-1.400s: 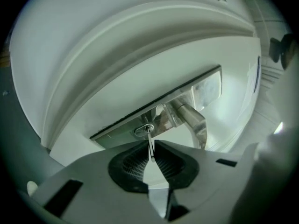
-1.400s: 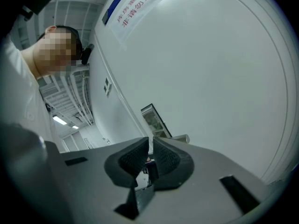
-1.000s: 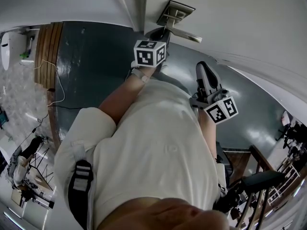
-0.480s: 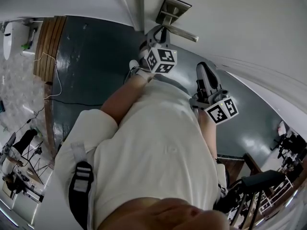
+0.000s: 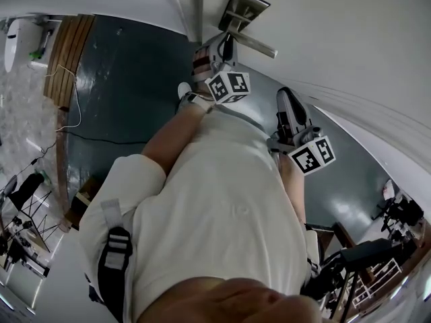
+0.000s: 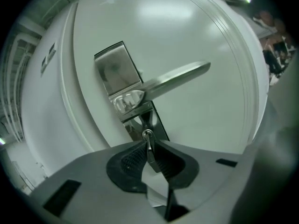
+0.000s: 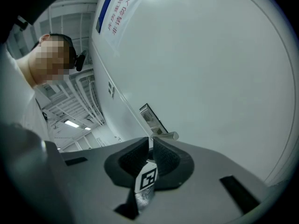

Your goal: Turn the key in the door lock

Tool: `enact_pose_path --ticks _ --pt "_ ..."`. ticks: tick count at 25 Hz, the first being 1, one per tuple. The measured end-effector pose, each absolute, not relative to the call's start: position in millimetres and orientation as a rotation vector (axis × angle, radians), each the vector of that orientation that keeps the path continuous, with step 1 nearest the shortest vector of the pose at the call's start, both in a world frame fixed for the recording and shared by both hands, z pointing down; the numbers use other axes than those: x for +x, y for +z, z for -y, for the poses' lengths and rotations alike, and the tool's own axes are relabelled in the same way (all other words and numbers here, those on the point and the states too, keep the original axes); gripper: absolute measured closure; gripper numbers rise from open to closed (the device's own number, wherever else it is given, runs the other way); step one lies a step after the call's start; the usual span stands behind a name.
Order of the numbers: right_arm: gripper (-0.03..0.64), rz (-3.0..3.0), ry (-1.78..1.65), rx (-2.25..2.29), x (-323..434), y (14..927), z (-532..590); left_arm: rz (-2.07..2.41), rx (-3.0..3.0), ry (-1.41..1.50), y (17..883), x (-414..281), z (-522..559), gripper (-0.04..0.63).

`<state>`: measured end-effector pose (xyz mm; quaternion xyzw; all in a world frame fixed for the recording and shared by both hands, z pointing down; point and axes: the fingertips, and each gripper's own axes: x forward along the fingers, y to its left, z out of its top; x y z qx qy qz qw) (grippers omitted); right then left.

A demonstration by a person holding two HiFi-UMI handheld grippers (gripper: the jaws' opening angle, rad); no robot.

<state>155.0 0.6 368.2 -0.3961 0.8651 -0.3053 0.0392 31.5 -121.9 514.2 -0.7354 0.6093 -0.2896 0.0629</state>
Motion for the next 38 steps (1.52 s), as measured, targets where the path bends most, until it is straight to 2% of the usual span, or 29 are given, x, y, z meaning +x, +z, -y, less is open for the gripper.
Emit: enact_pose_path --ticks 5,8,10,11,13,14,15,18,22,24,29,32,35,38 --pt "0.571 -2.650 -0.948 -1.190 146 368 9 -1.729 -2.576 -0.772 497 32 96 0.554" --pt "0.571 -2.644 -0.958 -1.186 138 366 13 -1.696 -3.018 -0.465 485 21 74 0.554" --pt "0.571 -2.641 -0.962 -1.190 133 365 15 -1.657 -3.554 0.106 483 10 71 0.554" --pt "0.571 -2.639 -0.963 -1.196 130 364 16 -1.572 -3.794 0.553 482 3 75 0.548" --pt "0.570 -2.636 -0.965 -1.213 126 364 16 -1.266 -3.978 1.625 482 -12 90 0.511" --pt "0.570 -2.636 -0.962 -1.225 123 364 16 -1.080 -3.934 2.057 483 -17 97 0.509" --pt "0.571 -2.637 -0.957 -1.238 121 364 15 -0.928 -3.890 2.295 488 -19 102 0.506" --pt "0.570 -2.643 -0.936 -1.289 116 364 16 -0.628 -3.924 2.422 505 -9 110 0.497" --pt "0.569 -2.628 -0.925 -1.365 118 366 20 0.171 -3.583 3.009 510 4 119 0.489" --pt "0.570 -2.617 -0.921 -1.400 119 366 22 0.509 -3.416 3.140 512 10 120 0.489" --pt "0.570 -2.604 -0.913 -1.457 123 369 25 1.022 -3.076 3.267 507 18 119 0.489" --pt "0.571 -2.592 -0.914 -1.470 126 371 27 1.233 -3.016 3.218 495 24 118 0.489" --pt "0.570 -2.587 -0.917 -1.469 126 373 28 1.182 -3.011 3.196 493 24 120 0.529" --pt "0.570 -2.588 -0.923 -1.460 126 376 28 1.119 -3.001 3.223 496 23 121 0.531"
